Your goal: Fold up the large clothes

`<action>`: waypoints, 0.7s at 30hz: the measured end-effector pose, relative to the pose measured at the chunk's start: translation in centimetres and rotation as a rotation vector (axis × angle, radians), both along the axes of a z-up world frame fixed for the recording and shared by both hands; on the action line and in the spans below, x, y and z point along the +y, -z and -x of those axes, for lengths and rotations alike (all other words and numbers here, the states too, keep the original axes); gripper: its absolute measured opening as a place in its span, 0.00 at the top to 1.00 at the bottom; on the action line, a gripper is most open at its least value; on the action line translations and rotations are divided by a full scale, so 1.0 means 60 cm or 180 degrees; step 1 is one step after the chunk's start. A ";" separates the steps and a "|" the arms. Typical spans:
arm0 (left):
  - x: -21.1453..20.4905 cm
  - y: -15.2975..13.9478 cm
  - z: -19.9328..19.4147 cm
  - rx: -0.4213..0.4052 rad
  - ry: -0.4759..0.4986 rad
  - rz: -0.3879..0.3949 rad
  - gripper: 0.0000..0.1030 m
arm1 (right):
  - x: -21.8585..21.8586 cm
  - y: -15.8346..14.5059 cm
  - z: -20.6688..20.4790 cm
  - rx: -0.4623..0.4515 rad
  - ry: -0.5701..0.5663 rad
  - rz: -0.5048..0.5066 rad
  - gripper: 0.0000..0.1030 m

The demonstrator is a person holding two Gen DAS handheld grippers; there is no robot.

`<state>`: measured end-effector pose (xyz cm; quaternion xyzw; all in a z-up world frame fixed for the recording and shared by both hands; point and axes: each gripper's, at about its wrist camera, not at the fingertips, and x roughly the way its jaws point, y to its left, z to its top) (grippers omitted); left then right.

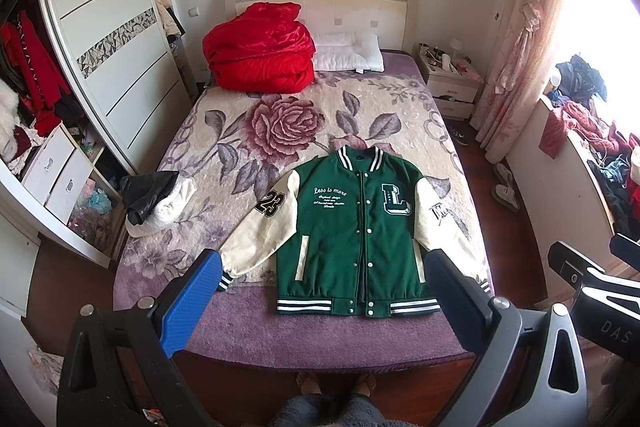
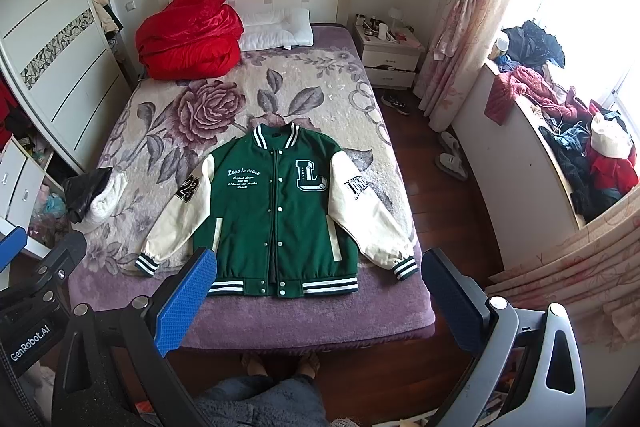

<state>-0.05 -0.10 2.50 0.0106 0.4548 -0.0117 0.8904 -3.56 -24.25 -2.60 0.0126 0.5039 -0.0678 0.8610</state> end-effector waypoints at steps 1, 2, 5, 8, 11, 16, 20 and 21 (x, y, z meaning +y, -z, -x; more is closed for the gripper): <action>0.001 0.000 0.000 0.0003 0.0000 0.0002 0.00 | 0.000 0.000 0.001 -0.0001 -0.0001 0.0001 0.00; -0.002 -0.002 -0.002 0.0002 -0.0001 -0.0002 0.00 | 0.000 0.005 0.002 -0.0002 0.0002 -0.0002 0.00; 0.001 0.000 0.001 -0.0003 -0.0004 0.0008 0.00 | 0.003 -0.006 -0.002 -0.0004 0.0000 -0.0005 0.00; 0.002 0.001 0.001 0.0000 0.0000 0.0009 0.00 | 0.011 -0.016 -0.004 -0.0008 -0.0008 -0.0008 0.00; -0.002 0.000 0.000 -0.0009 -0.0004 0.0001 0.00 | 0.015 -0.023 -0.007 -0.0010 -0.0013 -0.0011 0.00; -0.001 0.001 0.003 -0.0016 -0.0007 0.0002 0.00 | 0.015 -0.025 -0.007 -0.0015 -0.0011 -0.0016 0.00; -0.005 -0.003 0.000 -0.0020 -0.0018 0.0005 0.00 | 0.015 -0.018 -0.004 -0.0017 -0.0017 -0.0016 0.00; -0.003 -0.002 0.001 -0.0023 -0.0014 0.0002 0.00 | 0.015 -0.017 -0.004 -0.0016 -0.0015 -0.0014 0.00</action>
